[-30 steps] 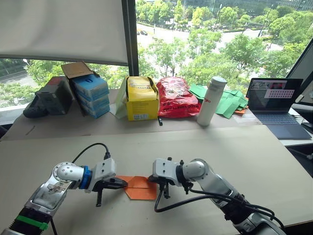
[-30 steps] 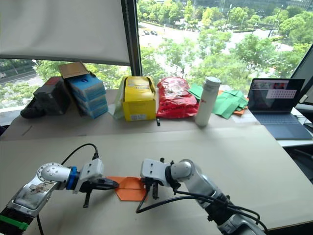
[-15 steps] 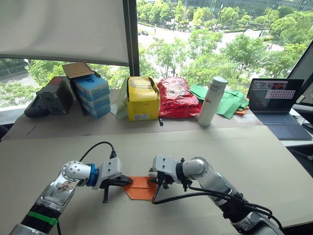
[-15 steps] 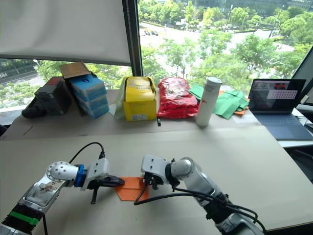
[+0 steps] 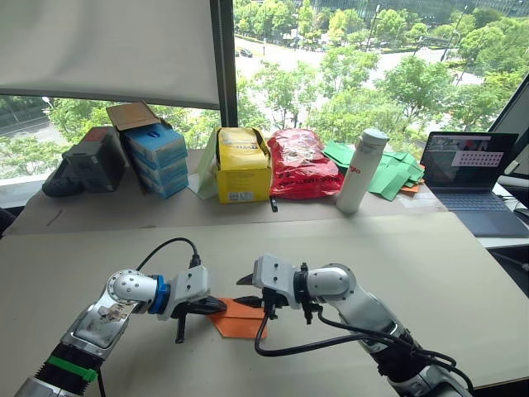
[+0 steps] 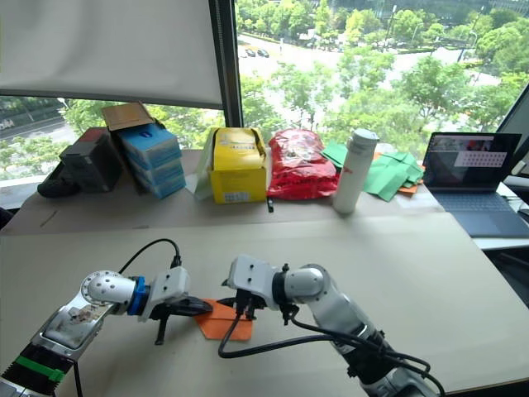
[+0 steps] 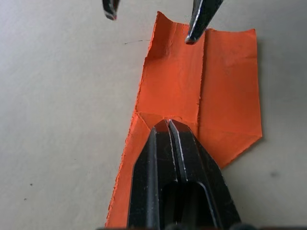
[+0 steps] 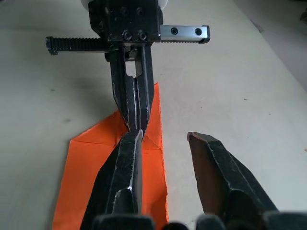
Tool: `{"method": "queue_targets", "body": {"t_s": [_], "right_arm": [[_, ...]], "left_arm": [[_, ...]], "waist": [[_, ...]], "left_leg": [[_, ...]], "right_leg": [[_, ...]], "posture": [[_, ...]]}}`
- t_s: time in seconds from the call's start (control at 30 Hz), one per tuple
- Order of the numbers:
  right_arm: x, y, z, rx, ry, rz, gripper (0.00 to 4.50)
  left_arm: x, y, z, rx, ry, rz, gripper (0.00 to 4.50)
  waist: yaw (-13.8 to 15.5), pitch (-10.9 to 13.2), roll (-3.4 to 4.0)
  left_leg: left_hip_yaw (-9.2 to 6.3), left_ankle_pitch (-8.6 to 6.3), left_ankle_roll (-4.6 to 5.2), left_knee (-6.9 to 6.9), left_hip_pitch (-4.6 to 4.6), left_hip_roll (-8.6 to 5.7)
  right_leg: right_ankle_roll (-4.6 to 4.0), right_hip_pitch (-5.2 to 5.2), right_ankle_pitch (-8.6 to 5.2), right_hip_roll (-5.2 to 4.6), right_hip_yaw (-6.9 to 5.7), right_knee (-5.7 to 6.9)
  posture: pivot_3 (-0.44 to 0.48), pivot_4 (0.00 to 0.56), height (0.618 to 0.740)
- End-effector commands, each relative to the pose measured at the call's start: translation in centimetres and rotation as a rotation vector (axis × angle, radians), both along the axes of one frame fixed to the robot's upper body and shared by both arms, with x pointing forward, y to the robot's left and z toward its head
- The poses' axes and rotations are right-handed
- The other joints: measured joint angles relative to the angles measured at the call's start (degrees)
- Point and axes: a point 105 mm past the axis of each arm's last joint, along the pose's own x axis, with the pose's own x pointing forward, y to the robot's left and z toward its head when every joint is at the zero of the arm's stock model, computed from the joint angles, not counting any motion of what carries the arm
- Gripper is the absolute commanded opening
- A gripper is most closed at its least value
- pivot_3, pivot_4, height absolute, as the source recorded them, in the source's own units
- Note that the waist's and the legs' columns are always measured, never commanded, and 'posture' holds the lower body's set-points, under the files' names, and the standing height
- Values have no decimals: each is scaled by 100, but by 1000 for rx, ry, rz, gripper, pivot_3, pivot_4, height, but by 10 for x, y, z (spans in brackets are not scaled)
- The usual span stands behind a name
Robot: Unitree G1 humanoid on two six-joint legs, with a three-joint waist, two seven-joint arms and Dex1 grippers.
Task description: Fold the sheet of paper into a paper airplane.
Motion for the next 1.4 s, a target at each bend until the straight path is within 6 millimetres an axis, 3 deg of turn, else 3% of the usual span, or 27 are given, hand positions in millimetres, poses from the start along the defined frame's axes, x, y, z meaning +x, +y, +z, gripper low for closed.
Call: {"method": "queue_targets", "body": {"t_s": [0.03, 0.07, 0.37, 0.6, 0.77, 1.4], "right_arm": [[-2, 2, -7, -22, 22, 15, 319], [-2, 3, -11, -32, 31, 12, 41], [-4, 6, -24, -64, 72, 46, 41], [2, -1, -47, -155, 114, 6, 41], [2, -11, -60, -215, 167, -31, 41], [-8, -56, -73, -303, 239, -148, 41]], "left_arm": [[-5, 0, -9, 39, 23, -13, 0], [-5, 0, -9, 40, 23, -13, 0], [-7, 3, -11, 49, 19, -13, 0], [-6, -2, -3, 52, 6, -13, 0], [-3, 2, -3, 61, 0, -7, 0], [-4, 10, -23, 84, -3, -22, 0]], "waist": [[0, 0, 0], [0, 0, 0], [0, 0, 0], [-4, 0, 0], [-4, 0, 0], [81, -15, 20]], "left_leg": [[0, 0, 0, 0, 0, 0], [0, 0, 0, 0, 0, 0], [0, 0, 0, 0, 0, 0], [0, 0, 0, 0, 2, 1], [-1, -2, 4, 0, 10, 3], [-2, -14, 23, 0, 26, 1]], "right_leg": [[0, 0, 0, 1, 0, 0], [0, 0, 0, 2, 0, 0], [0, 1, 0, 3, 0, -1], [0, 1, 0, 5, 1, 1], [-1, 6, -1, 6, 1, 3], [1, 17, 0, -21, -6, -5]], "posture": [[0, 150, 740], [0, 150, 740], [0, 150, 740], [0, 150, 740], [0, 150, 740], [0, 150, 740]]}}
